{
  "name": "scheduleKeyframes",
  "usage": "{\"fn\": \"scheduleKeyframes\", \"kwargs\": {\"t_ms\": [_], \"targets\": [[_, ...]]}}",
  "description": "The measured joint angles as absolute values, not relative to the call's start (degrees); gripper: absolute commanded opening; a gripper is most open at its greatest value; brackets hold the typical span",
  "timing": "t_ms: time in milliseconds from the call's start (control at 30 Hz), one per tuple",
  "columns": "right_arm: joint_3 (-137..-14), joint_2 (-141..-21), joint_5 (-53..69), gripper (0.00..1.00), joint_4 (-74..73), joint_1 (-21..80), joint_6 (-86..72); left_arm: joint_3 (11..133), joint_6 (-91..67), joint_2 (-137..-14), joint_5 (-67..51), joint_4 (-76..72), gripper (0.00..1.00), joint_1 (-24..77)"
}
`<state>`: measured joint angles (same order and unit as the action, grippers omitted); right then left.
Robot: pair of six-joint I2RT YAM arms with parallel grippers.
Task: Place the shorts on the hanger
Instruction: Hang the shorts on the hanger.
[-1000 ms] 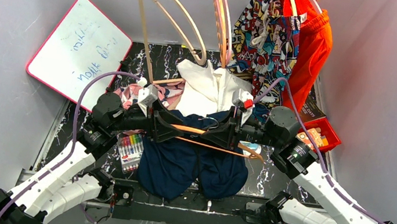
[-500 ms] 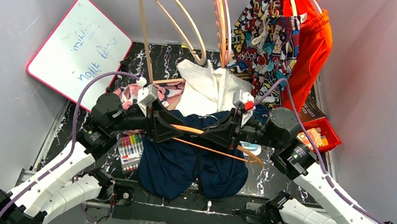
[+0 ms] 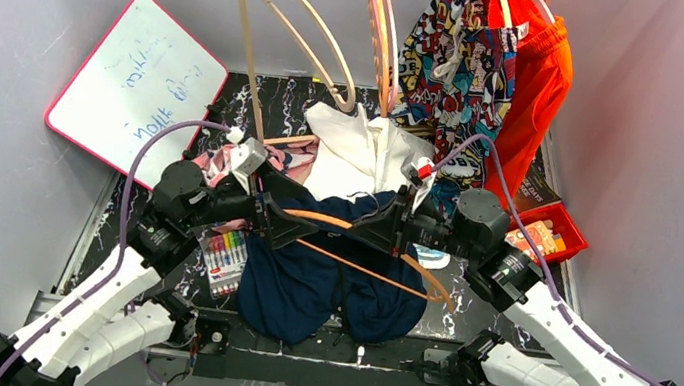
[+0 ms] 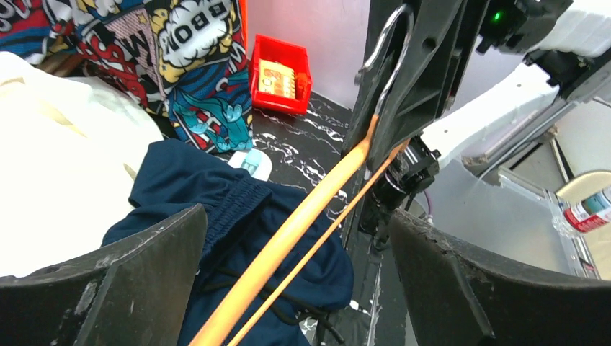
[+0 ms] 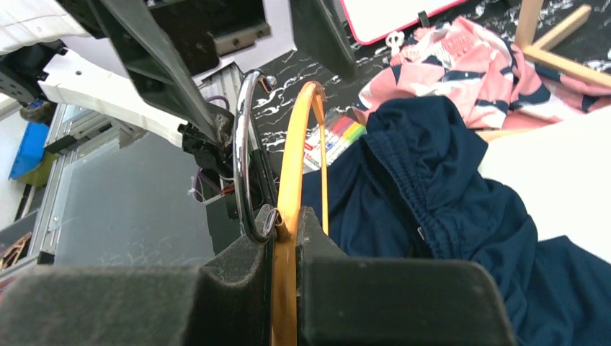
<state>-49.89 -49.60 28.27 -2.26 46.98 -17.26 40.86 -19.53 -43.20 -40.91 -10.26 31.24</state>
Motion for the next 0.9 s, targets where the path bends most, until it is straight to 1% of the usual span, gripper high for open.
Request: {"fn": "scheduleKeyframes", "kwargs": {"t_ms": [167, 333, 433, 567, 700, 800, 833, 900], "targets": [[-45.50, -45.95, 24.93, 0.00, -0.32, 46.96, -20.14, 40.80, -19.27, -39.22, -37.63, -9.82, 0.98, 31.22], [-44.10, -43.09, 21.21, 0.00, 1.61, 46.96, -22.02, 42.15, -17.45, -35.97, -33.85, -5.54, 0.98, 31.24], [-44.16, -42.54, 16.75, 0.00, 1.30, 47.00, -22.35, 42.48, -16.69, -33.76, -29.06, -2.13, 0.99, 31.24], [-44.25, -42.11, 7.79, 0.00, -2.15, 47.00, -21.45, 43.42, -16.75, -32.45, -19.40, 4.45, 0.98, 31.24], [-44.60, -41.28, 2.39, 0.00, -6.02, 46.96, -20.29, 48.42, -17.45, -36.84, -4.64, 13.74, 0.98, 31.24], [-45.21, -40.58, -0.34, 0.00, -8.82, 46.96, -19.29, 50.89, -18.70, -41.15, 12.69, 20.80, 0.98, 31.24], [-45.52, -40.27, -1.43, 0.00, -9.96, 46.96, -19.03, 51.27, -19.03, -43.31, 21.71, 23.99, 0.98, 31.22], [-46.04, -39.57, -2.98, 0.00, -11.84, 46.96, -18.31, 51.96, -19.70, -47.94, 33.50, 27.11, 0.98, 31.22]]}}
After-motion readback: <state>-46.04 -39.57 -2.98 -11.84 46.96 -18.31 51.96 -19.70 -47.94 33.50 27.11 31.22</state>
